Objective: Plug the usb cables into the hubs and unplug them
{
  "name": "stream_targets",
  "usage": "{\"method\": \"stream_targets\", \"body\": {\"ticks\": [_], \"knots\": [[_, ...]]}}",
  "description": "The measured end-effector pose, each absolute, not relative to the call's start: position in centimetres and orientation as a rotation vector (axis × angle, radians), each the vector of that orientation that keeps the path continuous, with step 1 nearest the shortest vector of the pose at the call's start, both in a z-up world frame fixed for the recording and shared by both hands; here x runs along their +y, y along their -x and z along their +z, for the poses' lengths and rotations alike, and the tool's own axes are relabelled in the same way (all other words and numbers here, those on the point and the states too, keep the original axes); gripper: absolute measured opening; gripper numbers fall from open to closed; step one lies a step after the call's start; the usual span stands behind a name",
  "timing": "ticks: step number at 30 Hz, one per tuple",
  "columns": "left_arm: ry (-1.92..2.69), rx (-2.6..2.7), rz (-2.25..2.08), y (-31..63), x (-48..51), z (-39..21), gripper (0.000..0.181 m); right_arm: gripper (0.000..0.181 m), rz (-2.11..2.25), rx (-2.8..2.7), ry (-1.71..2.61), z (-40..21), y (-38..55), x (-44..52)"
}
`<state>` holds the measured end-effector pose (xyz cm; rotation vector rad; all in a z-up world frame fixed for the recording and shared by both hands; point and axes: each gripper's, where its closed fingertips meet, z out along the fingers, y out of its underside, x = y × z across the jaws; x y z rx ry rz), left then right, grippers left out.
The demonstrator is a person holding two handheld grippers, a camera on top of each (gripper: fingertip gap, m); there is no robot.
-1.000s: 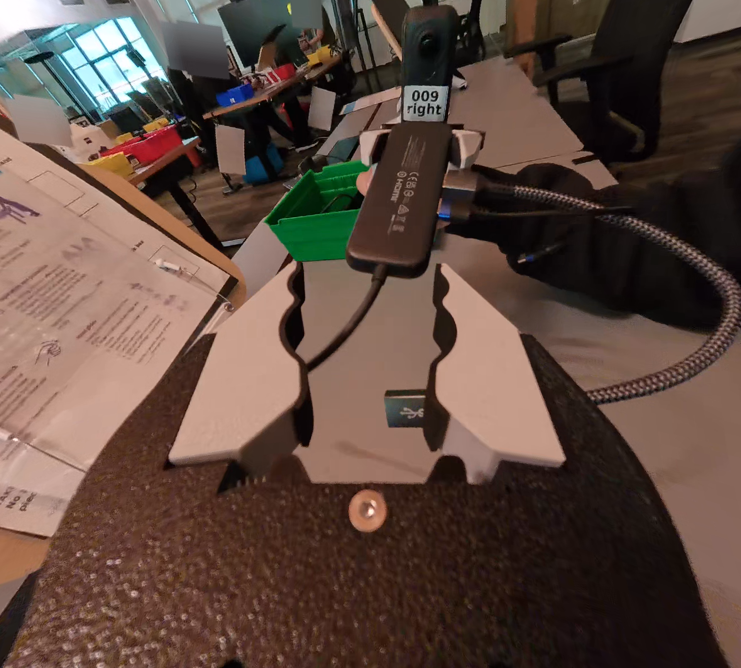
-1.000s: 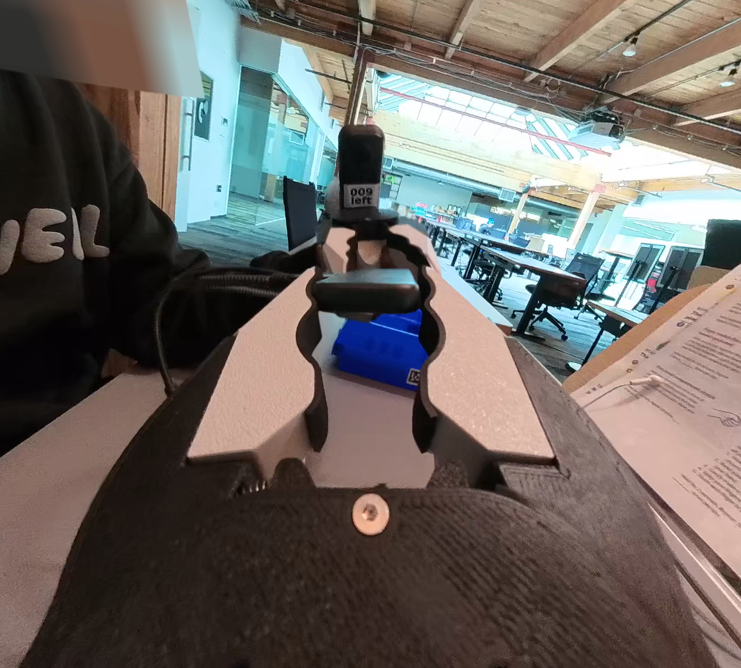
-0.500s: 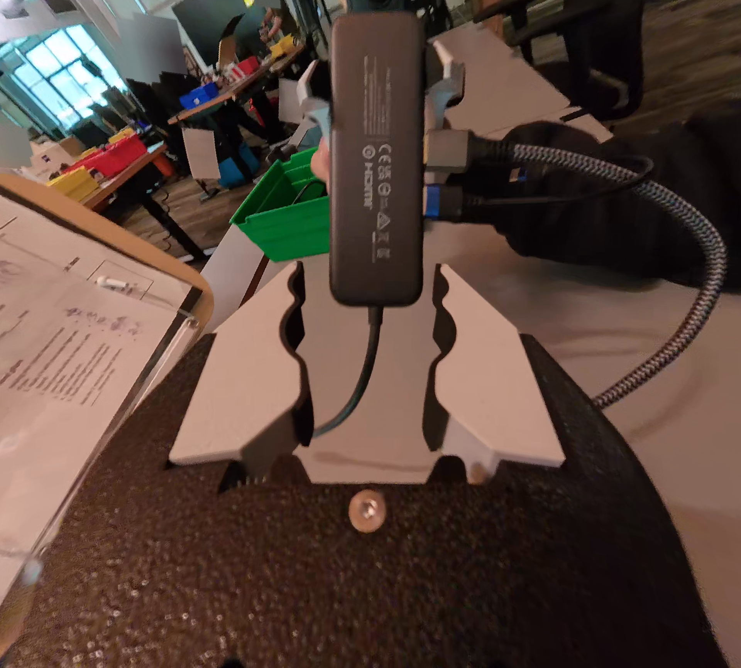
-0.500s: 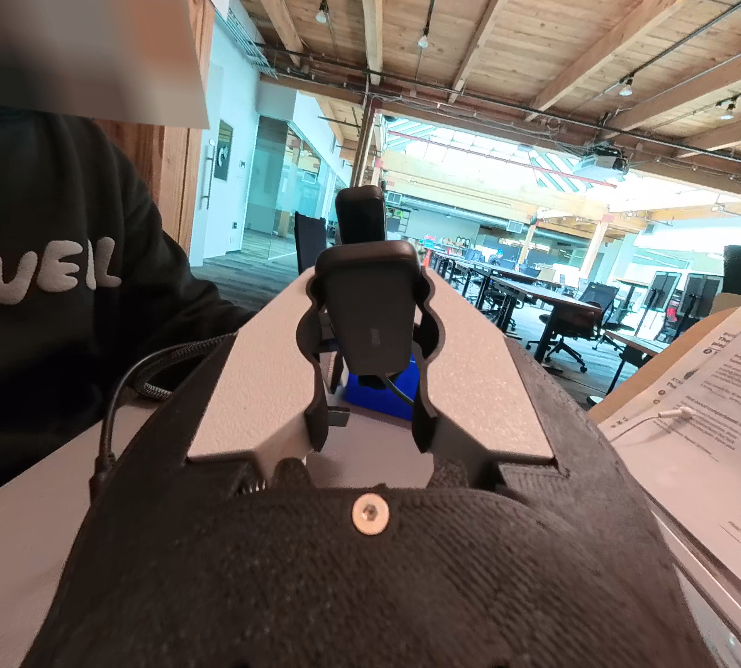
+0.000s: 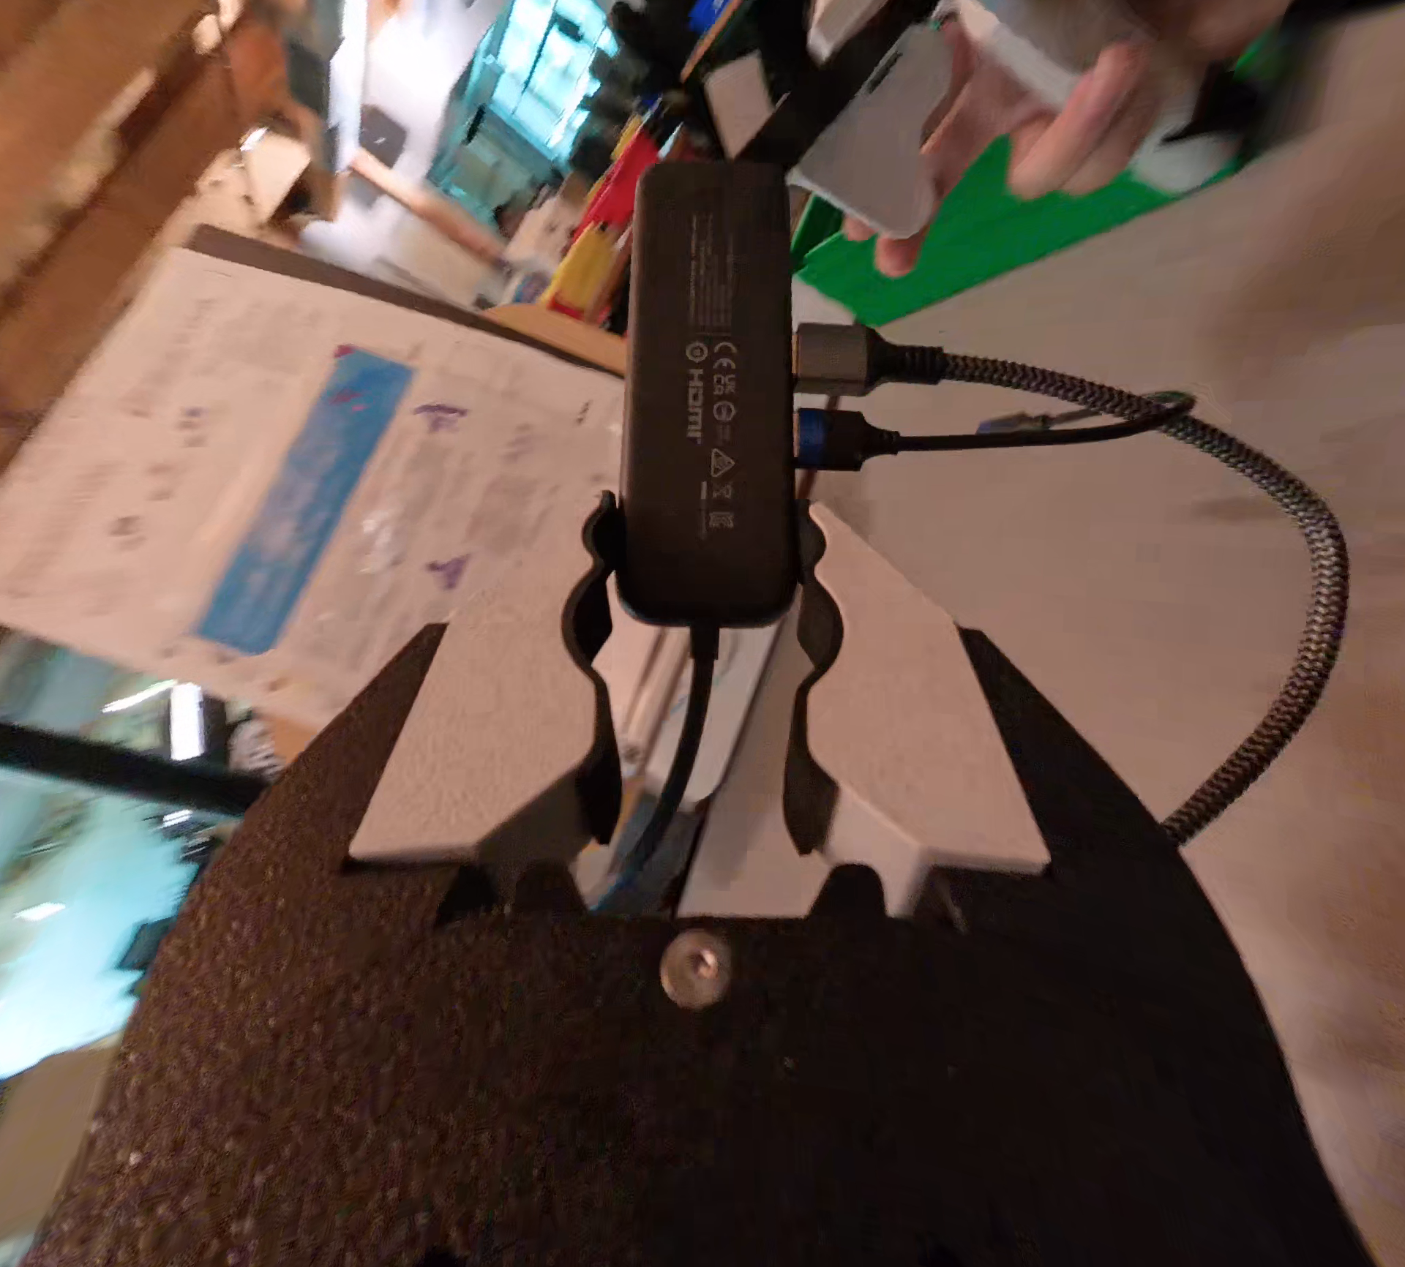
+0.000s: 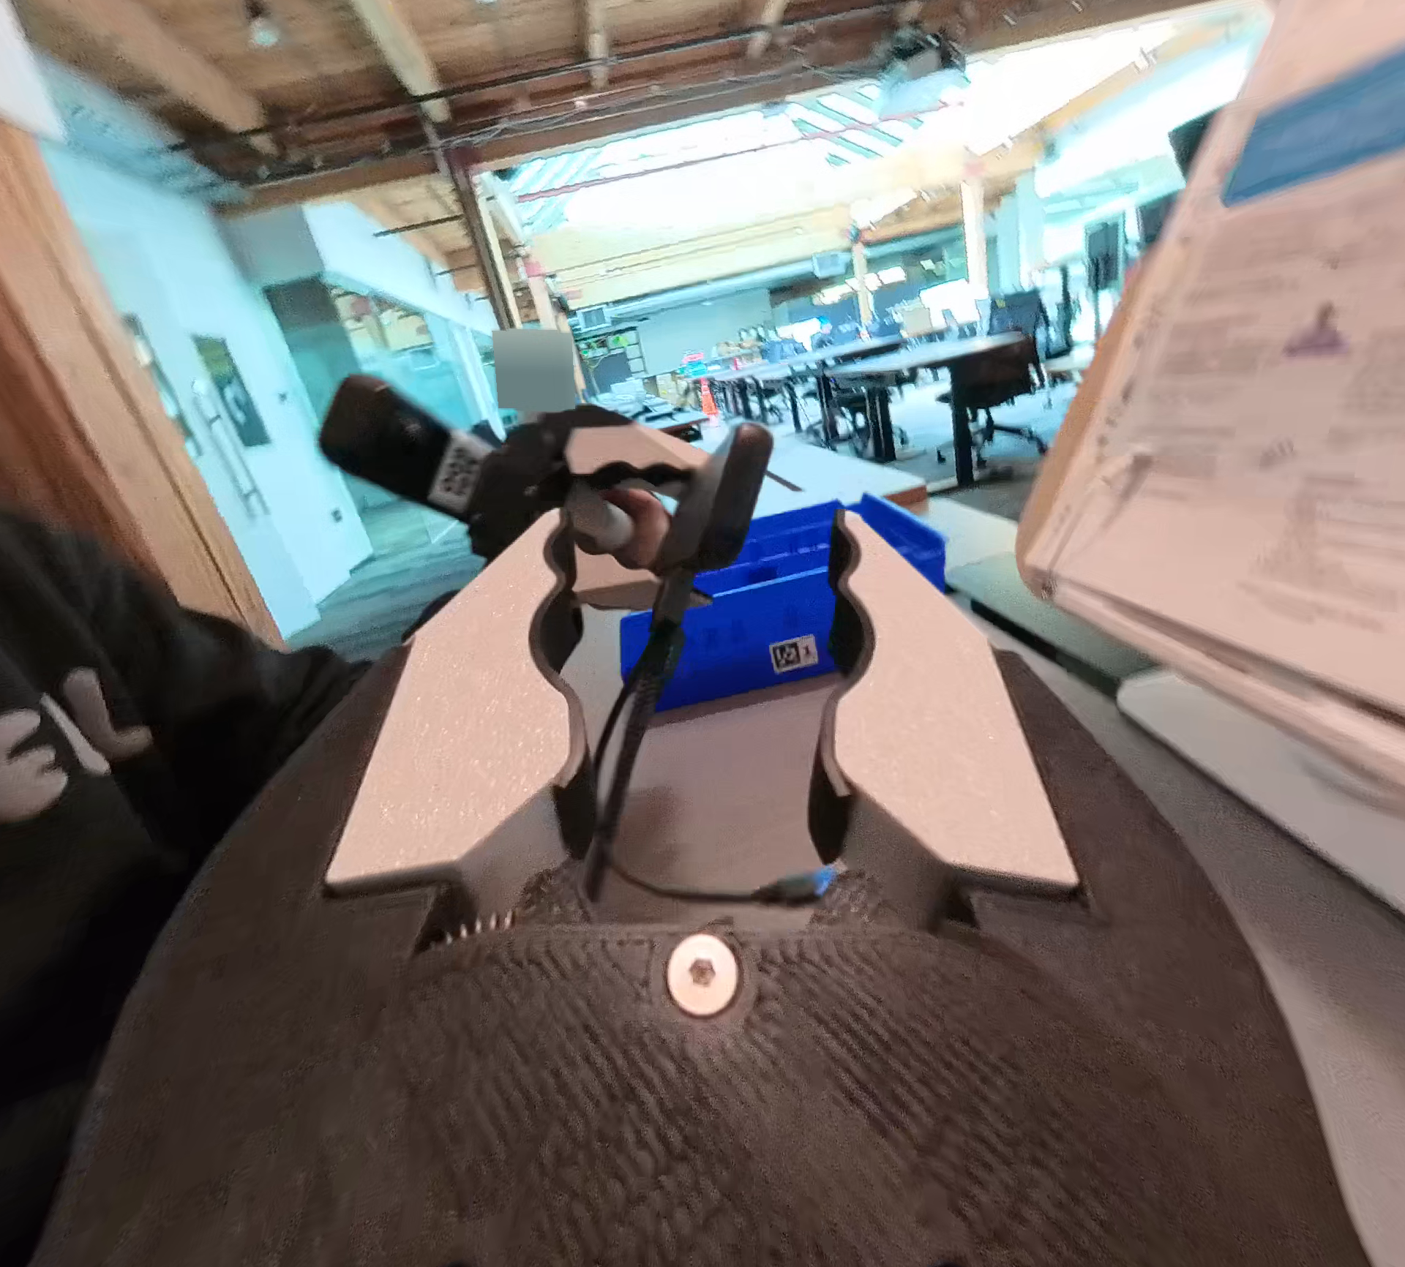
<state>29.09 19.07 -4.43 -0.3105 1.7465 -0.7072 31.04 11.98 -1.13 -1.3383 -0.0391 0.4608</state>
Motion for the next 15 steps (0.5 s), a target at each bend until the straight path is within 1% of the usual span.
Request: {"method": "stream_targets", "body": {"ticks": [2, 5, 6, 7, 11, 15], "knots": [[0.282, 1.735, -0.614, -29.0, 19.3, -4.2, 0.045, 0.065, 0.521, 0.051, 1.390, -2.1, -31.6, 13.1], [0.241, 1.739, -0.545, -29.1, 19.1, -4.5, 0.044, 0.050, 0.572, 0.058, 1.372, -2.2, -30.9, 14.2], [0.213, 1.735, -0.557, -29.0, 18.7, -4.5, 0.044, 0.031, 0.564, 0.062, 1.373, -2.4, -30.9, 14.5], [0.184, 1.734, -0.586, -28.9, 18.3, -4.5, 0.044, 0.017, 0.573, 0.058, 1.373, -2.6, -30.9, 14.7], [0.188, 1.722, -0.678, -29.0, 18.1, -4.7, 0.045, 0.010, 0.743, 0.067, 1.286, -2.1, -30.5, 14.6], [0.129, 1.690, -0.823, -28.3, 17.8, -4.4, 0.045, 0.010, 0.864, 0.117, 1.260, -2.2, -30.6, 14.9]]}}
